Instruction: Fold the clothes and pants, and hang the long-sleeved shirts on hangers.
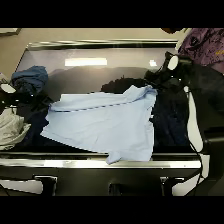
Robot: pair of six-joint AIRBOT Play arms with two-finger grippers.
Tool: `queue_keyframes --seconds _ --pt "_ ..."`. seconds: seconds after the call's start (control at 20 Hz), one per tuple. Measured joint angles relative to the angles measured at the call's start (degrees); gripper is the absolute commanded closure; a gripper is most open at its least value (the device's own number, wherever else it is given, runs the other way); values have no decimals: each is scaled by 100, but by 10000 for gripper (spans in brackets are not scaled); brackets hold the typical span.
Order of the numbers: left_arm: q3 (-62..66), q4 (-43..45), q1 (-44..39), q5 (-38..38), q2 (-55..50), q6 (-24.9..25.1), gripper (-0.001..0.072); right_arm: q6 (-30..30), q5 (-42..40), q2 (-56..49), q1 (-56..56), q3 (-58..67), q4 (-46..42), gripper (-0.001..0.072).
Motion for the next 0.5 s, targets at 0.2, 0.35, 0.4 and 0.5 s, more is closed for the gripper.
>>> queue_keyframes --seconds 0.2,0.35,0.4,0.5 --pt "42 -101 839 -953 435 385 118 -1106 745 796 -780 -282 350 251" --pt "-614 -319 1366 -1154 988 498 107 -2063 1143 1620 -1416 -1460 916 222" --pt "-911 -348 1484 -1189 1178 518 107 -2343 1139 1943 -1604 -2068 1198 223" --pt "-1443 -415 1615 -1222 1491 542 107 -2835 1056 2625 -1878 -3484 1613 223"
